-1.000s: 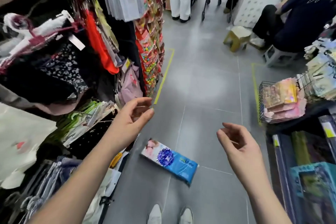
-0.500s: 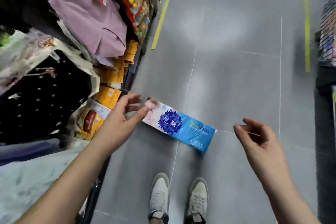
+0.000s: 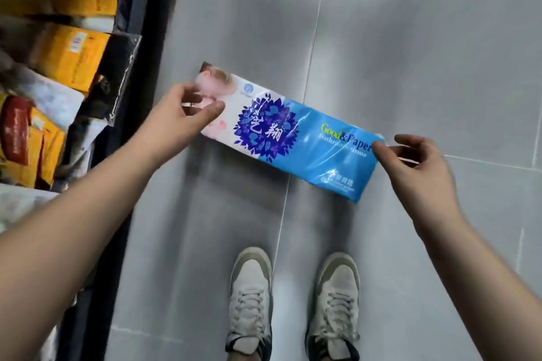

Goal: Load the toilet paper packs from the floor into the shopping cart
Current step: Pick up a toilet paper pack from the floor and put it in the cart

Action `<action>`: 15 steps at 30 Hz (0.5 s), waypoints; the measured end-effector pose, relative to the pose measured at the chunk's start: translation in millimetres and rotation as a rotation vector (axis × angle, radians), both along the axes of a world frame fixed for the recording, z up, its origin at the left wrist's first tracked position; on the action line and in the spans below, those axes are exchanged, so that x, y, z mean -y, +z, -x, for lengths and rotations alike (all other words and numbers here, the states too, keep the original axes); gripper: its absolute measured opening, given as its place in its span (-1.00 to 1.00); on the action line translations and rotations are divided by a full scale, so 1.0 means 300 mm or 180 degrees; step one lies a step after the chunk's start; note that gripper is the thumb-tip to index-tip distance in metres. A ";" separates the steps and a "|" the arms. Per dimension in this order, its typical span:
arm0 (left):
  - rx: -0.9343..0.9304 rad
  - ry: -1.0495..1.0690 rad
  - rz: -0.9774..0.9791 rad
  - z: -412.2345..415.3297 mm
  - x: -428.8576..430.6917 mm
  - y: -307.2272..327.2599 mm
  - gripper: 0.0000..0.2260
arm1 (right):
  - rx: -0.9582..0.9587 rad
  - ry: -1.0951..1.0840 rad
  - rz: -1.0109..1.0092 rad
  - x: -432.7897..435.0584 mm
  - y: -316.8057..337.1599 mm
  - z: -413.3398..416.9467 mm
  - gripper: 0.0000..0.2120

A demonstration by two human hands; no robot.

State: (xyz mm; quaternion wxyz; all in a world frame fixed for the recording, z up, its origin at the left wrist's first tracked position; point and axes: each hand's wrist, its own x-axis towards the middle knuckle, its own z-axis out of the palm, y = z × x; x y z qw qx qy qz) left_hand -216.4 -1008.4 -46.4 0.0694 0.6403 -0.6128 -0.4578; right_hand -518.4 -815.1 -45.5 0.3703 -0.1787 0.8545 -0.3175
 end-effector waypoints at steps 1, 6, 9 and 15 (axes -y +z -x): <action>0.0029 0.0072 0.0000 0.001 0.008 -0.037 -0.38 | -0.0008 -0.0012 -0.0029 0.001 -0.036 0.002 -0.61; 0.0300 0.0118 0.0022 0.011 0.042 -0.177 -0.33 | -0.0014 -0.0040 -0.0179 0.005 -0.162 0.013 -0.58; 0.0554 0.0072 0.0160 0.019 0.053 -0.237 -0.22 | -0.0039 -0.0082 -0.0270 0.015 -0.223 0.020 -0.51; 0.1330 -0.0172 -0.0112 0.005 0.122 -0.336 0.14 | 0.0020 -0.0152 -0.0488 0.040 -0.339 0.012 -0.22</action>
